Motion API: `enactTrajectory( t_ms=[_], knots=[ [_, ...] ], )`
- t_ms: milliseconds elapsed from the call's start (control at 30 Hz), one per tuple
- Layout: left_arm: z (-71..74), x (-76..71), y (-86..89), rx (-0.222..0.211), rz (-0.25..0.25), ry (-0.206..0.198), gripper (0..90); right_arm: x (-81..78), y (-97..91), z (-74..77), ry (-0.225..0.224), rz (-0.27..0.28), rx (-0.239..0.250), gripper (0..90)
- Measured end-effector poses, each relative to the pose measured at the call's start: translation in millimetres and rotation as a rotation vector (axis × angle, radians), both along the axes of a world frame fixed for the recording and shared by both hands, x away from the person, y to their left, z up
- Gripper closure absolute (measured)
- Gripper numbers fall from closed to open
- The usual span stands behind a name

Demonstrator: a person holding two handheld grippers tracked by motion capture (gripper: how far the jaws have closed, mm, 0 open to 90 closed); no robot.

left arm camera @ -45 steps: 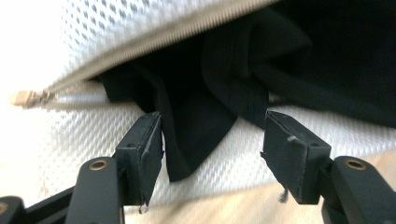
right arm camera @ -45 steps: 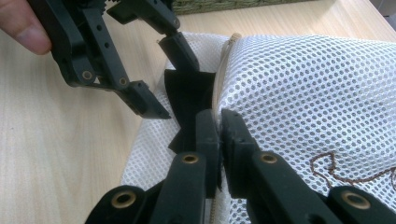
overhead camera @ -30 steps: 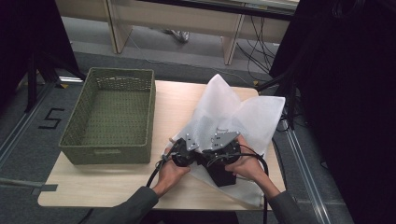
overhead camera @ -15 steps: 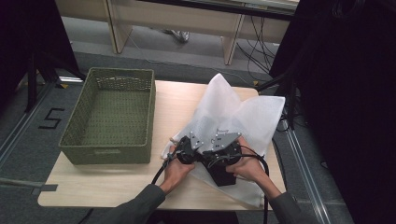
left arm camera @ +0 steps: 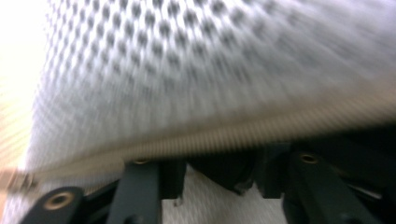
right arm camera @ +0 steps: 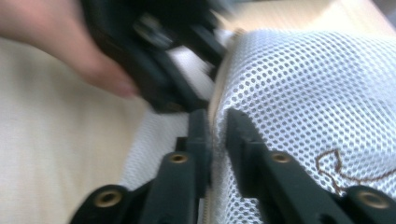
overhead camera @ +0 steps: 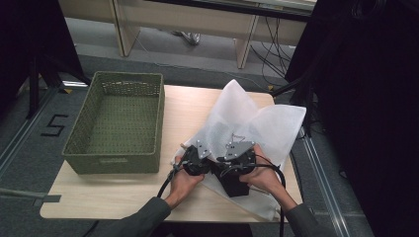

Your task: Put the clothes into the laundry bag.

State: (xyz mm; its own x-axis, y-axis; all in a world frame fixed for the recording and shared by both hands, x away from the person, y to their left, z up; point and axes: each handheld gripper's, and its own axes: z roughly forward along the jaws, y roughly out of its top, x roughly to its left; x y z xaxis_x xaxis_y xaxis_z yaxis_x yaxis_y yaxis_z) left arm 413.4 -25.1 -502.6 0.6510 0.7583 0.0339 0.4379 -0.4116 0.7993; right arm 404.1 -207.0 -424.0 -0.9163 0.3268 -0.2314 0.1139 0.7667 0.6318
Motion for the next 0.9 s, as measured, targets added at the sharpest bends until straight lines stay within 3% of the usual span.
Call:
enactTrajectory(
  t_ms=[167,267,367,400,500,633,767,900],
  knots=[
    [8.5,-17.5,11.8,-0.041,-0.039,0.035,47.4,-1.9,-10.2,1.4,-0.053,-0.063,0.004,62.3],
    [11.1,-27.6,12.9,-0.062,-0.068,0.053,44.6,-6.8,-17.9,4.0,-0.087,-0.095,0.001,58.6],
    [10.7,-37.5,7.5,-0.070,-0.107,0.064,44.0,-14.4,-29.4,6.3,-0.086,-0.114,0.003,56.7],
    [11.8,-39.6,6.2,-0.058,-0.133,0.085,44.0,-16.5,-33.0,6.4,-0.089,-0.119,0.005,56.1],
    [8.0,-51.1,-9.9,-0.064,-0.178,0.070,44.1,-22.4,-43.1,5.6,-0.083,-0.129,0.001,55.9],
    [-1.3,-59.6,-29.5,-0.071,-0.230,0.107,45.0,-30.2,-57.3,-0.9,-0.040,-0.172,-0.008,55.6],
    [-7.2,-62.0,-43.4,-0.062,-0.252,0.107,45.0,-35.6,-69.9,-7.9,-0.016,-0.198,-0.019,57.0],
    [-8.6,-61.7,-54.0,-0.056,-0.264,0.103,45.1,-42.4,-81.6,-16.7,0.008,-0.232,-0.068,57.2]
  ],
)
